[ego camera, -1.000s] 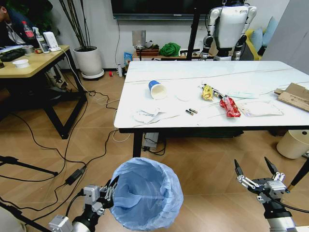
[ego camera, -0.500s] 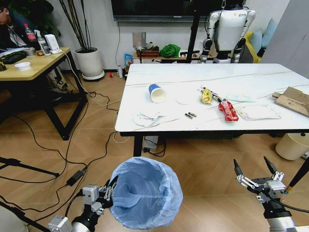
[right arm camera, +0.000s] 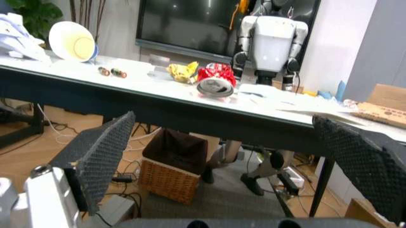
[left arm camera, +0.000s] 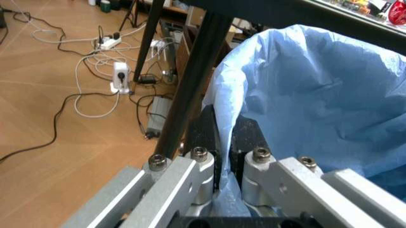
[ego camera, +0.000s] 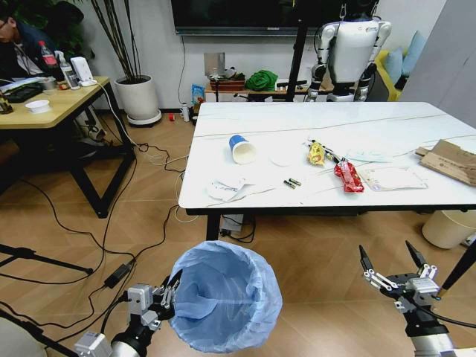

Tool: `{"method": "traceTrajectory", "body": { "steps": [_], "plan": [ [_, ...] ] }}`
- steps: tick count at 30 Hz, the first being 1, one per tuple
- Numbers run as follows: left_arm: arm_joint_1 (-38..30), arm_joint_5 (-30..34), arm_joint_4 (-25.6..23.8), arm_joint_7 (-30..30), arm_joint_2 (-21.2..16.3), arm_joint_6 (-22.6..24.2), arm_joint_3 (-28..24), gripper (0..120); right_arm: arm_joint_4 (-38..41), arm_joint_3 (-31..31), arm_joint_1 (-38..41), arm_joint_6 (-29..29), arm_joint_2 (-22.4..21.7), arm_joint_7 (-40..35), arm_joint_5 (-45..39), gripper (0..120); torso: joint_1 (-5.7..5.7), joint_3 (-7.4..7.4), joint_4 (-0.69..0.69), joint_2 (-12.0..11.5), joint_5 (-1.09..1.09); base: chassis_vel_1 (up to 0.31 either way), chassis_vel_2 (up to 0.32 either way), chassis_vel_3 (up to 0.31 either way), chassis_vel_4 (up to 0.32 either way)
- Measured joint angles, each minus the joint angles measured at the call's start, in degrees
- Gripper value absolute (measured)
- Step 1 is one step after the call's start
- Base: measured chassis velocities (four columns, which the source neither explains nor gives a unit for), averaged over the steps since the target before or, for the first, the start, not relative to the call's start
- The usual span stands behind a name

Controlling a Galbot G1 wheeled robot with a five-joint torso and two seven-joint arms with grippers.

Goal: Pick up the trash bin and place the trash from the table into it.

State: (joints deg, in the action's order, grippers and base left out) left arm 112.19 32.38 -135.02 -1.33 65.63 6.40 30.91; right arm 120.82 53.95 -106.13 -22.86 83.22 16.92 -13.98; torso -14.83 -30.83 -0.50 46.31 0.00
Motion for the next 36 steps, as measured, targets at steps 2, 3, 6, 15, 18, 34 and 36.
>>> {"method": "traceTrajectory", "body": {
  "steps": [2, 3, 6, 15, 18, 34, 36],
  "plan": [
    [-0.03, -0.12, 0.02, -0.07, 0.0, -0.04, 0.0, 1, 0.0, 0.0, 0.0, -0.09, 0.11, 0.01, 0.2, 100, -0.12, -0.18, 0.0, 0.3, 0.0, 0.0, 0.0, 0.0, 0.0],
    [-0.04, -0.15, 0.05, -0.1, -0.01, -0.06, 0.01, 1, 0.0, -0.01, -0.01, -0.19, 0.21, 0.02, 0.39, 100, -0.19, -0.27, 0.0, 0.45, 0.0, 0.0, 0.0, 0.0, 0.0],
    [-0.15, -0.23, 0.16, -0.16, -0.03, -0.1, 0.01, 1, -0.02, 0.0, 0.03, -0.46, 0.73, 0.1, 1.0, 100, -0.58, -0.78, 0.0, 1.36, 0.0, 0.0, 0.0, 0.0, 0.0],
    [-0.08, 1.76, 1.03, -0.19, -2.09, -1.52, 0.02, 1, -1.11, 0.45, 1.1, -0.74, 0.76, 0.72, 1.56, 100, -1.54, -2.05, 0.0, 3.59, -0.01, 0.0, 0.0, 0.0, 0.0],
    [0.89, 3.84, 1.52, -0.25, -3.71, -3.07, 0.82, 1, -3.11, 0.51, 1.97, -2.82, 1.52, 1.99, 2.79, 100, -1.97, -2.55, 0.0, 4.51, 0.0, 0.0, 0.0, 0.0, 0.0],
    [1.17, 8.17, 0.93, -0.66, -7.24, -4.76, 2.69, 1, -5.53, -0.13, 4.4, -5.22, 8.92, 4.97, 6.11, 100, -3.82, -4.97, 0.0, 8.79, 0.0, 0.0, 0.0, 0.0, 0.0],
    [0.75, 8.09, 0.9, -0.47, -7.06, -4.52, 2.14, 1, -4.89, -0.02, 4.23, -5.03, 8.67, 4.72, 6.1, 100, -4.1, -5.29, 0.0, 9.4, 0.0, 0.0, 0.0, 0.0, 0.0]
  ]
}}
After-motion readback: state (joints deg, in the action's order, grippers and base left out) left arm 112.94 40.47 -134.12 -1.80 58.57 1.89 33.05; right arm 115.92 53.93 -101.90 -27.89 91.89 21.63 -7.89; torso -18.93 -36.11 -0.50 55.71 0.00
